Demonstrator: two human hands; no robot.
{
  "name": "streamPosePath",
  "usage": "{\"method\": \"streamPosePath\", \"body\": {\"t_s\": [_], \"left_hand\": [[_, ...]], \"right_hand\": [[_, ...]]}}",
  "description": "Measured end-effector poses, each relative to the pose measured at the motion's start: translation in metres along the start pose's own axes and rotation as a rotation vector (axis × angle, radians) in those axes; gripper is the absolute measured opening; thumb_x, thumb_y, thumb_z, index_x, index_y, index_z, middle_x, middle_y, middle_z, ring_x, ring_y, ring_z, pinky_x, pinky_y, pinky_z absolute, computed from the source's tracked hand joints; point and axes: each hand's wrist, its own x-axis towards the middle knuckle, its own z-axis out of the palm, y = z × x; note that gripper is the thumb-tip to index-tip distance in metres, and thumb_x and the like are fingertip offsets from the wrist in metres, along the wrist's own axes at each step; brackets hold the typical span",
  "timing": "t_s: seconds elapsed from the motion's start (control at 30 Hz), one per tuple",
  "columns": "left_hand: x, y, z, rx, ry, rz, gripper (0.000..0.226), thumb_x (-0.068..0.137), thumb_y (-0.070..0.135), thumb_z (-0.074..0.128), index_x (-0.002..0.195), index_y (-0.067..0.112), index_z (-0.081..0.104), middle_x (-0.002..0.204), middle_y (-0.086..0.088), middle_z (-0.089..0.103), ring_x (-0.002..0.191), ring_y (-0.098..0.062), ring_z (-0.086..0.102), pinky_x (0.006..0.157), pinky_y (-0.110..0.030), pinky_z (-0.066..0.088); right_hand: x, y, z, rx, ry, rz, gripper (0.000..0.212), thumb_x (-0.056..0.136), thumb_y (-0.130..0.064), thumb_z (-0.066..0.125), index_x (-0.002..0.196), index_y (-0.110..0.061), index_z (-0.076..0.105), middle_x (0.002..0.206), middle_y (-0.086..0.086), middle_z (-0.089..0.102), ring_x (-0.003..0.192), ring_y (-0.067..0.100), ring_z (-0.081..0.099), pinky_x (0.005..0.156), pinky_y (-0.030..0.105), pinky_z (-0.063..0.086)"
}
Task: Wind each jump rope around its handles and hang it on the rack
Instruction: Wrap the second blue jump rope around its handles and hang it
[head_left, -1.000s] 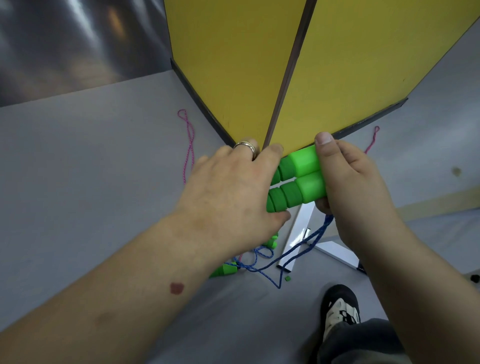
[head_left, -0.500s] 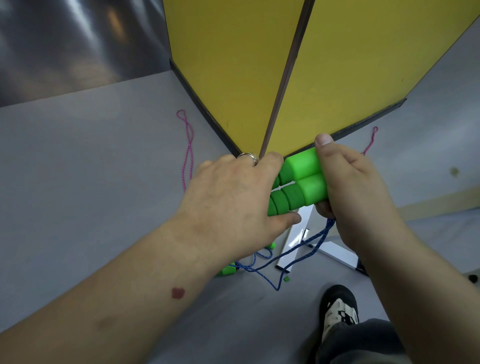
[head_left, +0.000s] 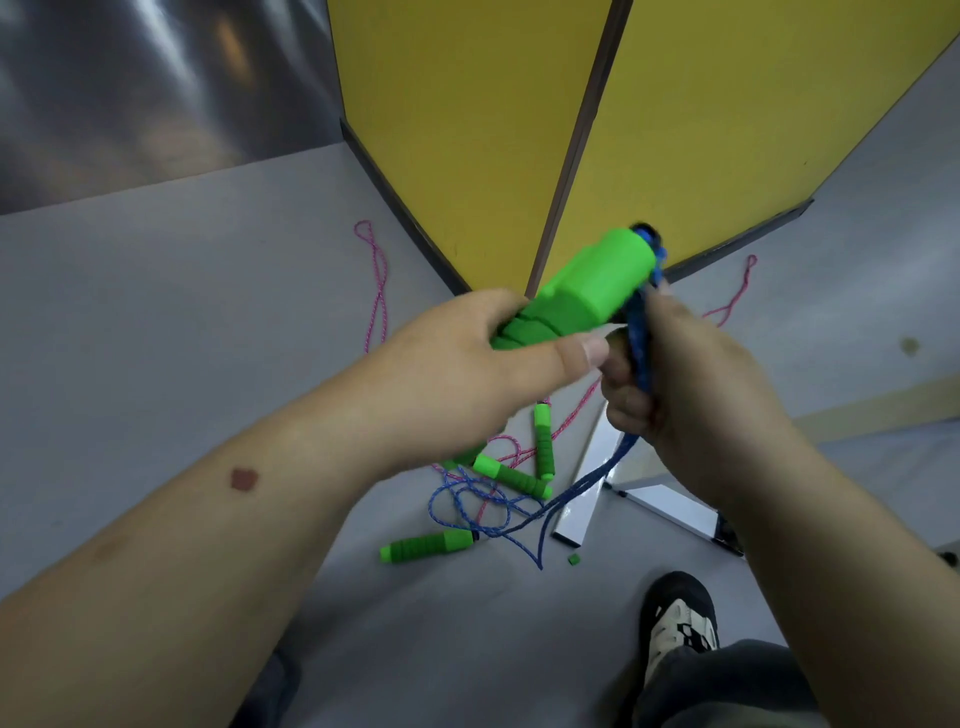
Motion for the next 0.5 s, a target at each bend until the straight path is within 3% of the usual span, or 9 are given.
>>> {"method": "streamPosePath", "body": {"t_s": [0.07,0.17,0.23,0.3,0.5], "left_hand": [[0.004,-0.003,-0.002,-0.013,0.06,-0.041,0.051,0.078,0.073,0.069,0.101,0.027,0.065,0.067,0.006,0.057,0.055,-0.013,0.055,0.058,-0.034,0.046],[0.002,-0.009,-0.006,0.419,0.072,-0.056,0.048,0.086,0.071,0.059,0.128,0.049,0.054,0.081,0.016,0.064,0.071,-0.004,0.063,0.068,-0.031,0.051],[0.0,-0.012,-0.006,0.585,0.015,-0.068,0.041,0.092,0.066,0.055,0.13,0.053,0.047,0.088,0.013,0.065,0.074,-0.009,0.063,0.07,-0.032,0.053],[0.002,-0.014,-0.003,0.629,-0.035,-0.079,0.026,0.094,0.06,0.054,0.115,0.044,0.053,0.082,0.009,0.065,0.073,-0.009,0.063,0.07,-0.032,0.054],[0.005,-0.013,-0.006,0.452,-0.145,-0.131,0.014,0.09,0.043,0.062,0.093,0.029,0.062,0.075,0.005,0.068,0.071,-0.014,0.066,0.068,-0.03,0.053]], "right_hand": [[-0.007,0.004,0.003,-0.521,0.052,-0.176,0.038,0.106,-0.041,0.038,0.083,-0.021,0.061,0.064,-0.002,0.045,0.055,0.016,0.037,0.052,0.034,0.032],[-0.014,0.007,0.004,-1.03,-0.039,-0.312,0.036,0.1,-0.046,0.037,0.086,-0.016,0.052,0.061,-0.002,0.045,0.06,0.02,0.047,0.058,0.044,0.041],[-0.016,0.001,0.003,-1.124,-0.091,-0.275,0.039,0.098,-0.049,0.037,0.083,-0.015,0.05,0.059,0.0,0.043,0.058,0.022,0.046,0.057,0.048,0.043],[-0.018,-0.007,-0.001,-1.129,-0.128,-0.26,0.038,0.099,-0.047,0.041,0.081,-0.015,0.05,0.058,-0.001,0.04,0.054,0.016,0.039,0.054,0.044,0.039],[-0.021,-0.012,-0.005,-1.005,-0.116,-0.309,0.037,0.1,-0.041,0.044,0.083,-0.01,0.055,0.057,-0.007,0.038,0.053,0.009,0.034,0.052,0.034,0.031]]}}
